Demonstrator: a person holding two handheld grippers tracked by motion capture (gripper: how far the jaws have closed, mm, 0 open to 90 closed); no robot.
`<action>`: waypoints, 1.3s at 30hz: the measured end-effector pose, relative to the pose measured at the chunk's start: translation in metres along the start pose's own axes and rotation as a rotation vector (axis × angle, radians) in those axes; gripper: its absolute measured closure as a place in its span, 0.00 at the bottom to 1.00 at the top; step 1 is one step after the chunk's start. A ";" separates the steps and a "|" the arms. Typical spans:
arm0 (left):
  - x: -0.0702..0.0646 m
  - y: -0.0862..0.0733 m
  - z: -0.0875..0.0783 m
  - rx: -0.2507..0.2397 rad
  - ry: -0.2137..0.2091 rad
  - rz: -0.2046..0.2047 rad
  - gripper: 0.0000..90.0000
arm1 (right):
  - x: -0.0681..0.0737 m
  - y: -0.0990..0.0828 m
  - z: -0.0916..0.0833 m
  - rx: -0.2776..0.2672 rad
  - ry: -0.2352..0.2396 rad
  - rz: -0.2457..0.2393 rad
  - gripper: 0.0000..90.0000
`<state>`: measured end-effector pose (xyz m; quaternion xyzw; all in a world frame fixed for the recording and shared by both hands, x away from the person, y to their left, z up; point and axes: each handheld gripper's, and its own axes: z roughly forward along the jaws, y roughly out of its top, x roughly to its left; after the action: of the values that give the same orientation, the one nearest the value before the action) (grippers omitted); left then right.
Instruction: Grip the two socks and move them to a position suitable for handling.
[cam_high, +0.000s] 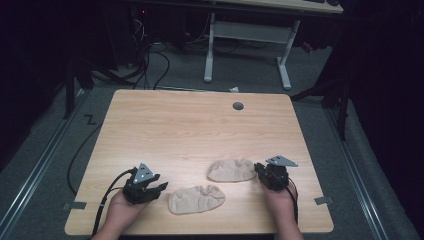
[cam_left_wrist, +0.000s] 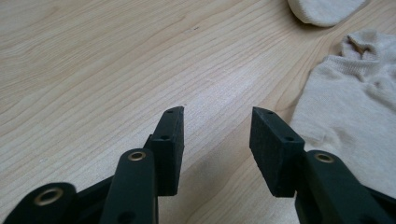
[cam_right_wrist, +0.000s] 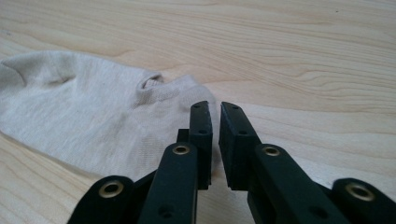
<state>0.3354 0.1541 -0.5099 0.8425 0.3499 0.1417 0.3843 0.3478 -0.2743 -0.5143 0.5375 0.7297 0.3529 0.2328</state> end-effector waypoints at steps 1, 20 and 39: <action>0.000 0.000 0.000 0.001 0.000 0.001 0.61 | 0.002 0.000 0.002 0.012 0.008 -0.013 0.93; 0.002 -0.005 -0.003 0.003 0.013 -0.010 0.61 | 0.041 0.006 0.026 0.093 0.107 -0.131 0.98; 0.000 -0.010 -0.001 -0.005 0.016 -0.027 0.58 | 0.103 0.021 0.049 0.094 0.213 -0.255 0.97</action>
<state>0.3302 0.1597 -0.5165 0.8354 0.3641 0.1443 0.3856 0.3640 -0.1595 -0.5258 0.4104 0.8282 0.3410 0.1716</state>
